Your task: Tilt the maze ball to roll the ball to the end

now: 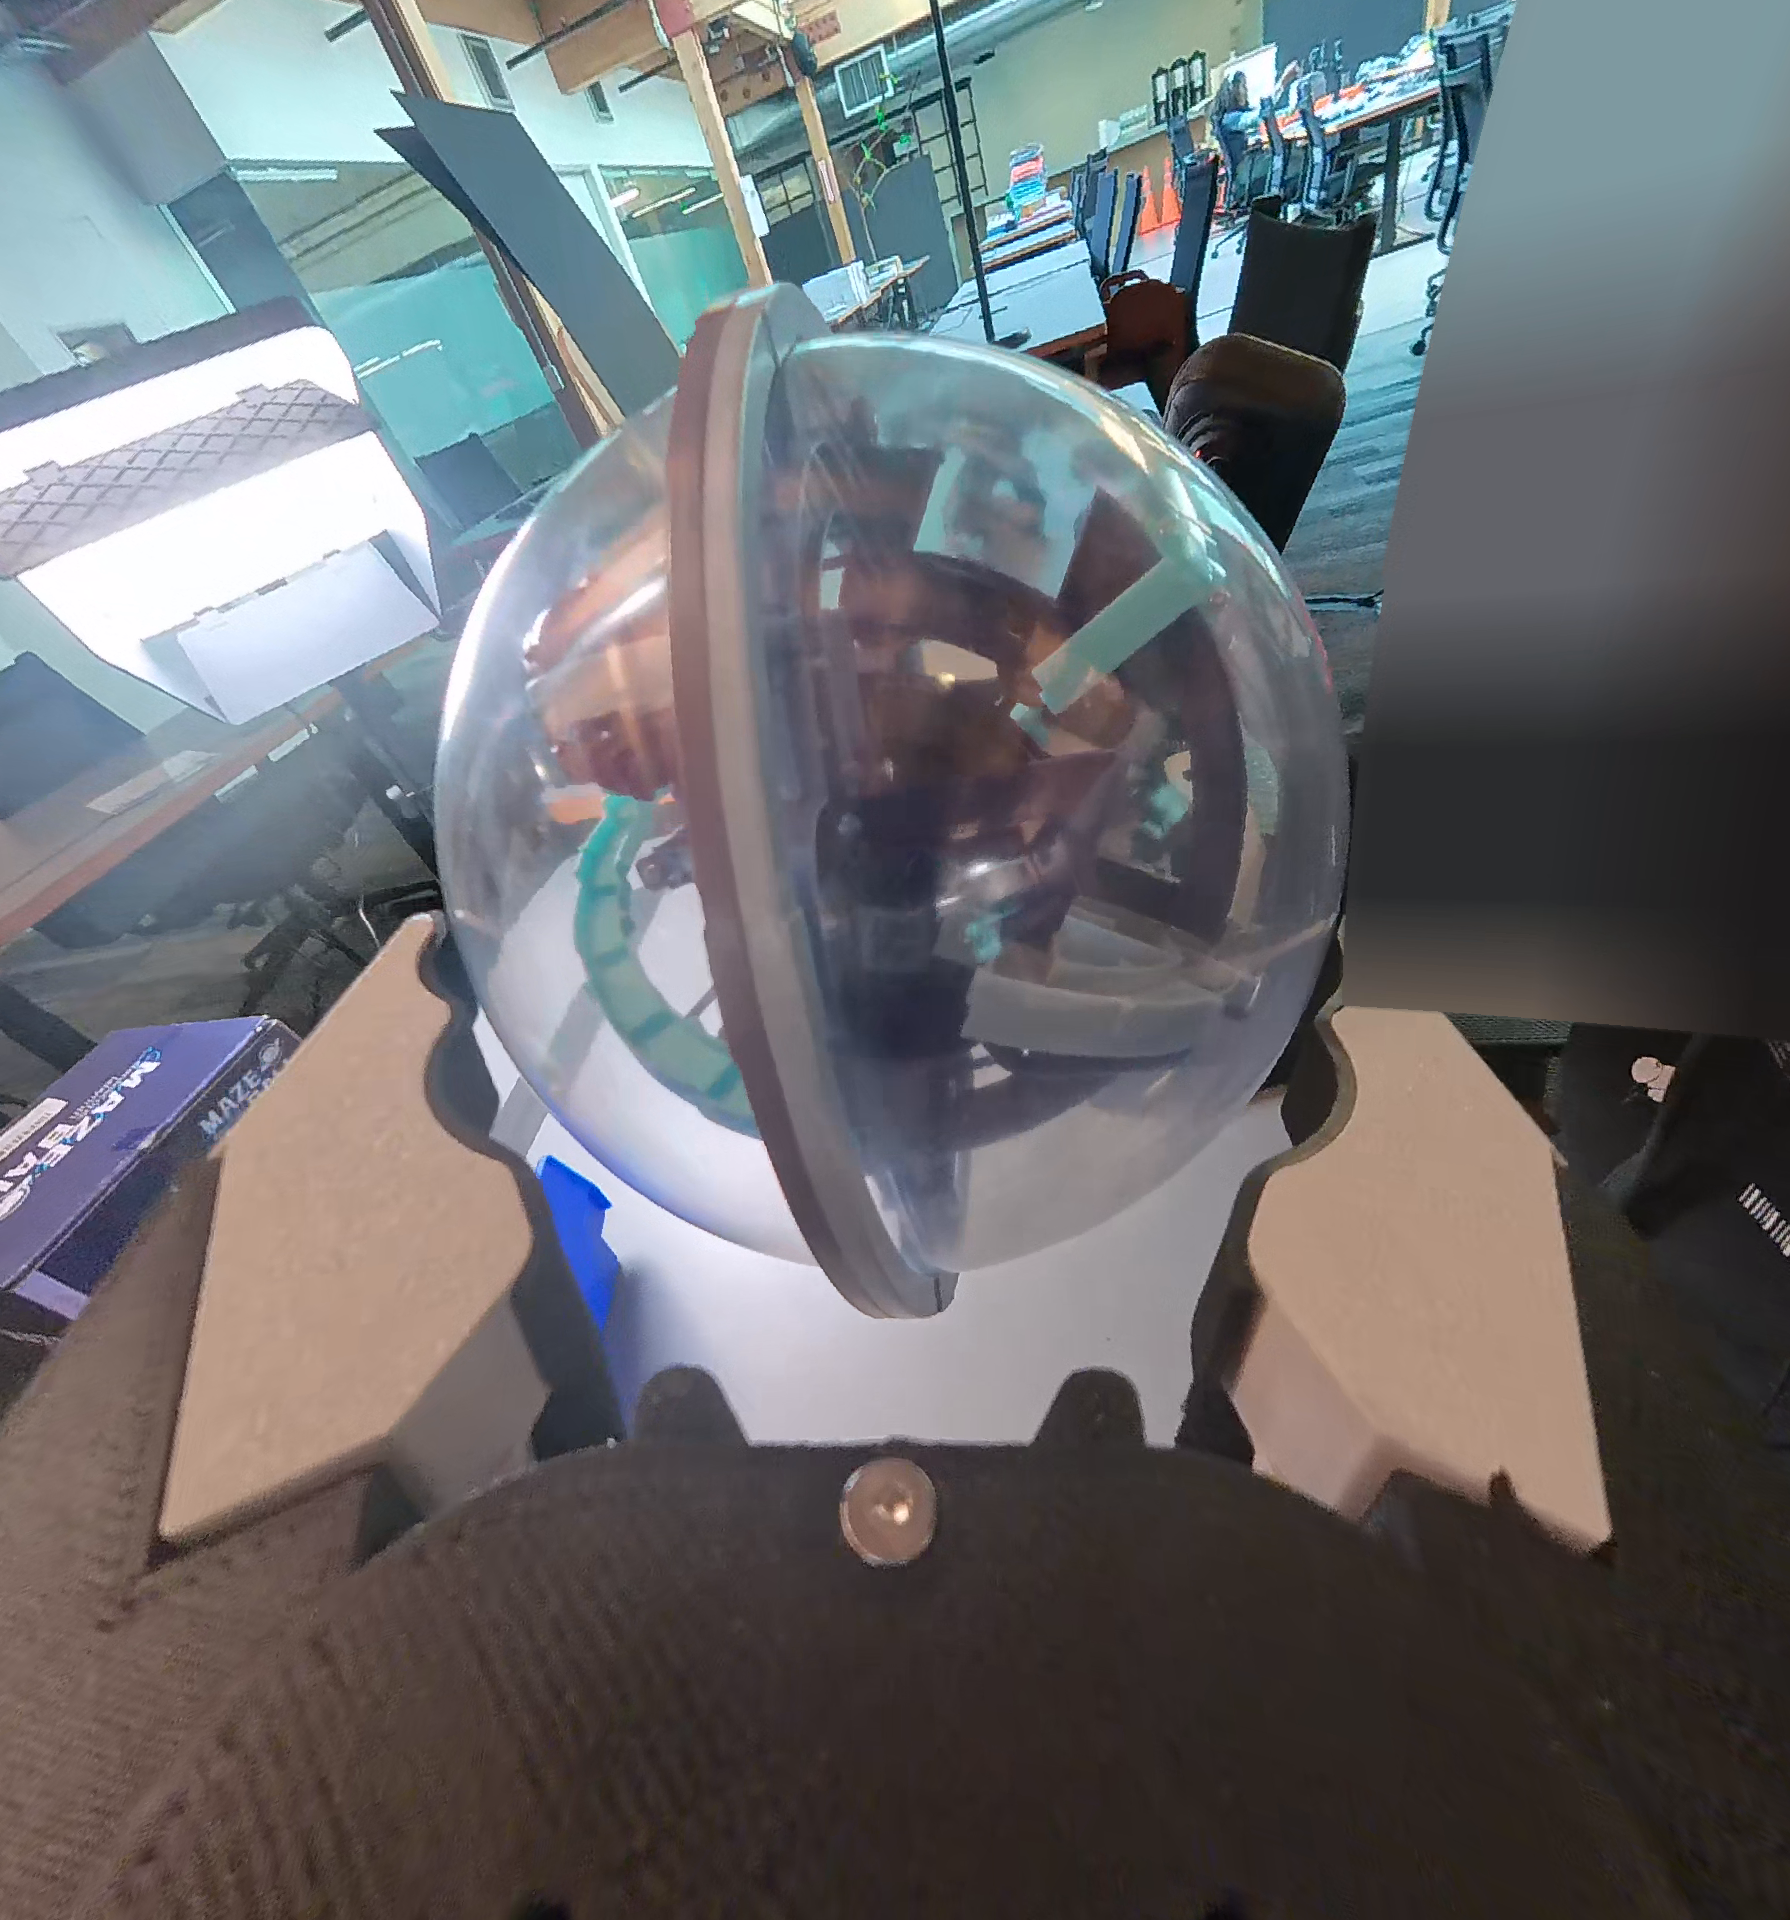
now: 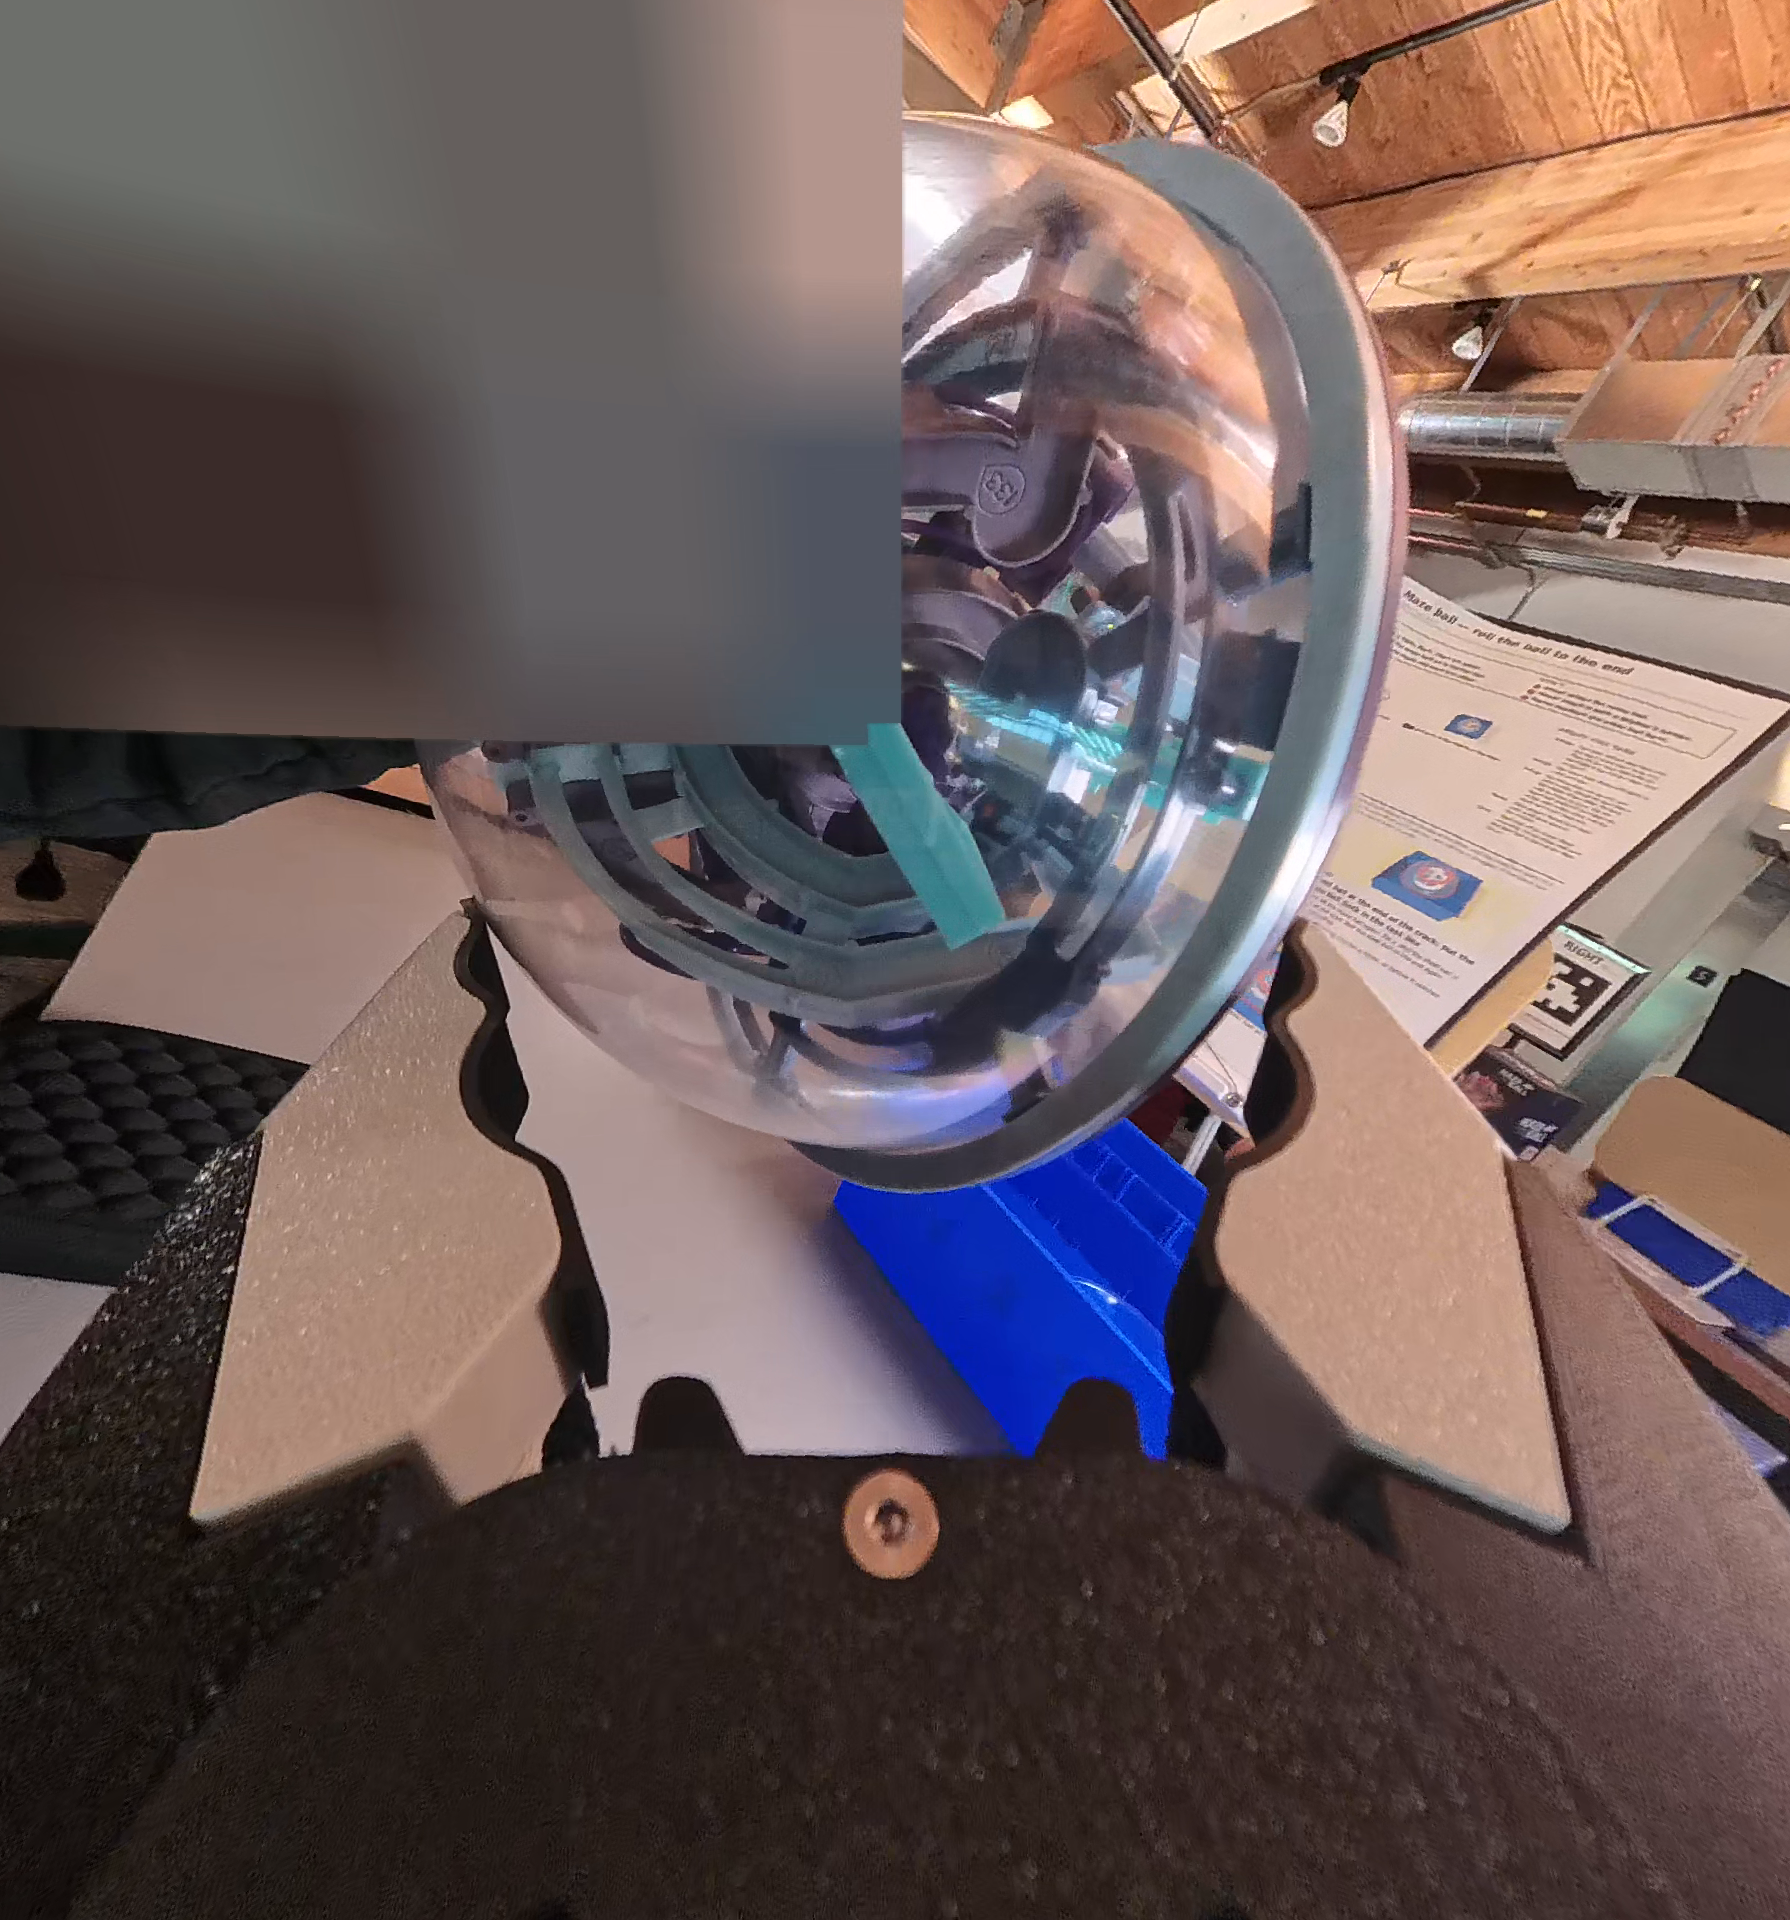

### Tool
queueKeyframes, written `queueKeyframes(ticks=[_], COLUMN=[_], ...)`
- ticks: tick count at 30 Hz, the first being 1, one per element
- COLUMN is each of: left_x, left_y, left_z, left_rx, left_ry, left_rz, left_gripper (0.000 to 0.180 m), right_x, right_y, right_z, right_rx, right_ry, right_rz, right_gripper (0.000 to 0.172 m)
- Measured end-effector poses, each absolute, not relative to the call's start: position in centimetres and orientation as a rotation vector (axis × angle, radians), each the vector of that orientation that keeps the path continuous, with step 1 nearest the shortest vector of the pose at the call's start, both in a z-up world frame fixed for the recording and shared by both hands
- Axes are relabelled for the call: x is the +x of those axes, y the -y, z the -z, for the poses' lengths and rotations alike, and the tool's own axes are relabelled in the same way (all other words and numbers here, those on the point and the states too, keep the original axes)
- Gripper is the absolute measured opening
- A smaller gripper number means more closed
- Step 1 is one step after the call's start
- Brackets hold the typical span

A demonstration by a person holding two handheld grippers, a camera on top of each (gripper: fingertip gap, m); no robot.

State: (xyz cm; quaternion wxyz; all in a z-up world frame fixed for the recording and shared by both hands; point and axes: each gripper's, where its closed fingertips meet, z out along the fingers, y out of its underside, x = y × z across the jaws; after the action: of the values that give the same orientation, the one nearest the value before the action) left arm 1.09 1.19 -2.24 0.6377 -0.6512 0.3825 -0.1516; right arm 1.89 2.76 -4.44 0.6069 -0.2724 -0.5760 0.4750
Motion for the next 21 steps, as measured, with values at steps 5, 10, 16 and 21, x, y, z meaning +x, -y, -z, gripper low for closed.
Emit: queueKeyframes(ticks=[5,10,16,21], left_x=[1.12,1.24,1.37,1.49], left_y=[-1.13,-1.07,-1.17,-1.32], left_z=[1.97,1.67,1.50,1.58], left_rx=[-1.473,-1.447,-1.451,-1.481], left_ry=[-0.879,-0.899,-0.898,-0.886], left_rz=[0.341,0.314,0.318,0.331], left_gripper=[0.153,0.153,0.153,0.153], right_x=[1.85,1.85,1.95,2.08], right_y=[-2.73,-2.77,-2.86,-2.92], right_z=[4.24,4.05,3.92,4.02], right_rx=[-0.623,-0.602,-0.606,-0.627], right_ry=[1.326,1.321,1.312,1.306], right_rz=[-1.095,-1.074,-1.086,-1.112], right_gripper=[0.141,0.141,0.141,0.141])
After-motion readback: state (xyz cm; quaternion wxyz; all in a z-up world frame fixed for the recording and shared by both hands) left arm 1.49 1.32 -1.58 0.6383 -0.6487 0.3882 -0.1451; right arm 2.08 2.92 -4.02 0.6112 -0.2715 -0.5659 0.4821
